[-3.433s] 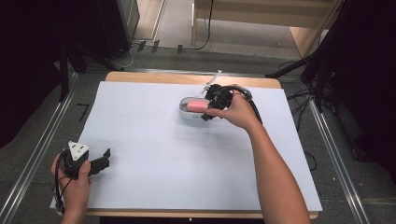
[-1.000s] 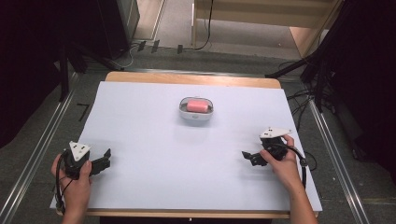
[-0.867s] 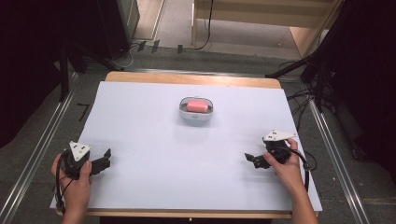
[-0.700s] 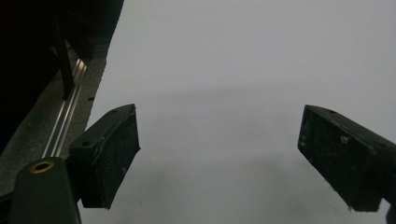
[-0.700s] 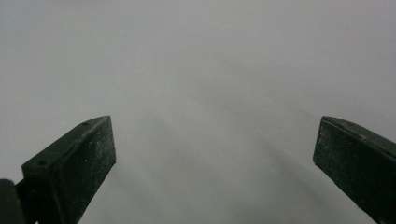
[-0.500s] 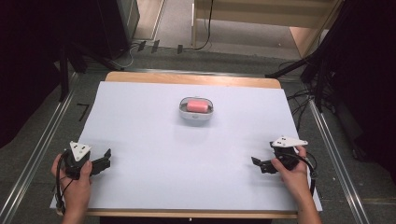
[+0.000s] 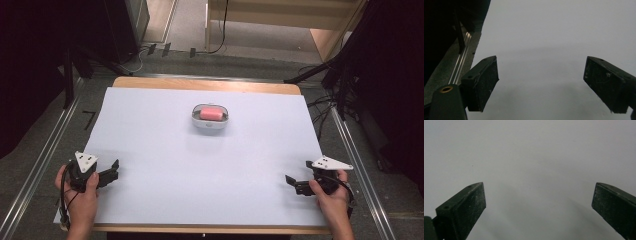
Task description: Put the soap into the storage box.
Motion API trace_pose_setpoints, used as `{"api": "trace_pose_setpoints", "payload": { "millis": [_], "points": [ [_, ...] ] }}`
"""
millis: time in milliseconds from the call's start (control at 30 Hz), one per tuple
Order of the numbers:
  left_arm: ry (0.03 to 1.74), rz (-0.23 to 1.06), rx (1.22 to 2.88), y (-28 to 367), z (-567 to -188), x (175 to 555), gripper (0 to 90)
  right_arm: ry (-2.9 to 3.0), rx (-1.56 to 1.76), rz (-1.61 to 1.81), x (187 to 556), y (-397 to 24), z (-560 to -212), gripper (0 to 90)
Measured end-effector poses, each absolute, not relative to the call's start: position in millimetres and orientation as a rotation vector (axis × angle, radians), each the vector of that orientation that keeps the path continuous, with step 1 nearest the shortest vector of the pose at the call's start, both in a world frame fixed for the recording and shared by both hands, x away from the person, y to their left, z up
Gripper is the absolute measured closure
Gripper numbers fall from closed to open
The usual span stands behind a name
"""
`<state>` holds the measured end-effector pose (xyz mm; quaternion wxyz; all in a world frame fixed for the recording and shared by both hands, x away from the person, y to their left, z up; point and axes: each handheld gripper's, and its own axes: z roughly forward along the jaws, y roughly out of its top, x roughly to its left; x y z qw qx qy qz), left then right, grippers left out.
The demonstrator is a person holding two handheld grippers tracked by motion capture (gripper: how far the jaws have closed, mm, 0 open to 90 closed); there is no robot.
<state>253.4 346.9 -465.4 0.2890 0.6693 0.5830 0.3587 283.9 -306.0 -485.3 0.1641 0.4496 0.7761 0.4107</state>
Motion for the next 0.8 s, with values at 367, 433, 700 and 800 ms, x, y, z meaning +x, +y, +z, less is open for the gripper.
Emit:
{"api": "trace_pose_setpoints", "payload": {
  "millis": [367,433,700,800],
  "points": [
    [1.554,0.958,1.787,346.8,-465.5,253.2,13.3,2.091,1.348,1.231,263.2,-337.0,-486.4,0.0],
    [1.554,0.957,1.784,347.0,-465.5,253.3,13.3,2.072,1.356,1.240,259.8,-341.5,-486.8,0.0],
    [1.565,0.942,1.775,348.1,-465.4,254.1,13.3,1.970,1.384,1.307,246.9,-357.4,-488.4,0.0],
    [1.570,0.937,1.774,348.8,-465.2,254.2,13.3,1.937,1.415,1.368,246.4,-362.5,-489.4,0.0]
  ]
}}
